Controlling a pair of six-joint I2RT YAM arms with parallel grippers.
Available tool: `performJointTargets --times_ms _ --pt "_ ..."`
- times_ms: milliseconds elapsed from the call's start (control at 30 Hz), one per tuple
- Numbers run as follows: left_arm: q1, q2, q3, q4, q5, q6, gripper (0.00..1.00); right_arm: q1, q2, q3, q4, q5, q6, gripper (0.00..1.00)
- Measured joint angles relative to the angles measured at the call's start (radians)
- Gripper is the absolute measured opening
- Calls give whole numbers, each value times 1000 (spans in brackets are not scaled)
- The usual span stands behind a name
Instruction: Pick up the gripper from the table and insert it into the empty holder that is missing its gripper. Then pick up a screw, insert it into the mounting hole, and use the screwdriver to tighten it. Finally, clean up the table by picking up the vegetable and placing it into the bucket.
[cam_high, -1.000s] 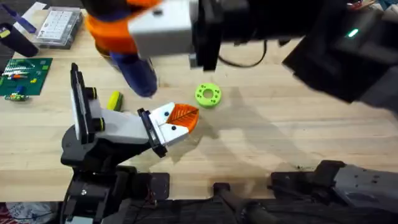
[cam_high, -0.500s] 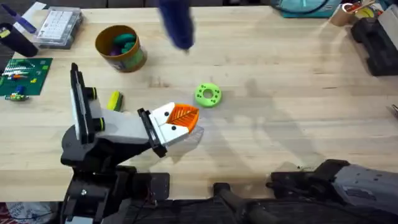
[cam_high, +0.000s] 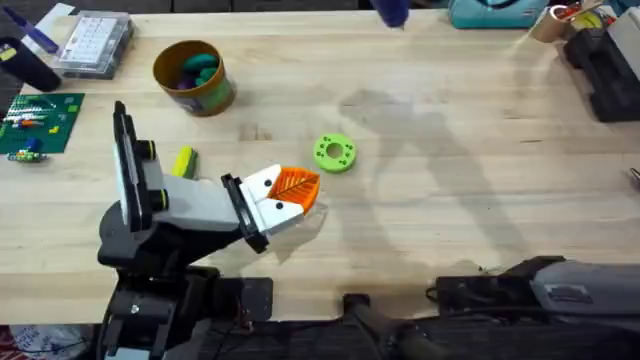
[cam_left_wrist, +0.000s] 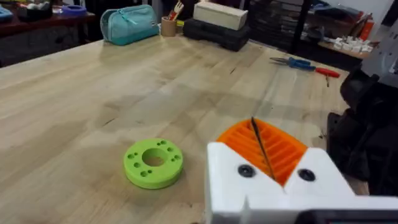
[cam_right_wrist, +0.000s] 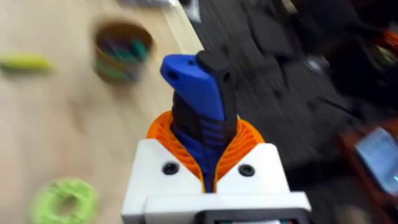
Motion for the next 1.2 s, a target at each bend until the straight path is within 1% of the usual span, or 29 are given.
performJointTargets --times_ms 133,233,400,567,767,1200 --pt "0 0 0 0 0 0 14 -24 115 0 6 140 -179 45" --pt "0 0 0 0 0 0 14 -47 201 0 19 222 -290 48" --pt "0 0 0 0 0 0 14 -91 326 0 42 297 -384 45" --pt "0 0 0 0 0 0 14 -122 437 0 56 324 -427 47" --pt "0 0 0 0 0 0 14 -128 544 0 71 329 -460 48" --pt "0 0 0 0 0 0 14 -129 566 2 71 337 -478 47"
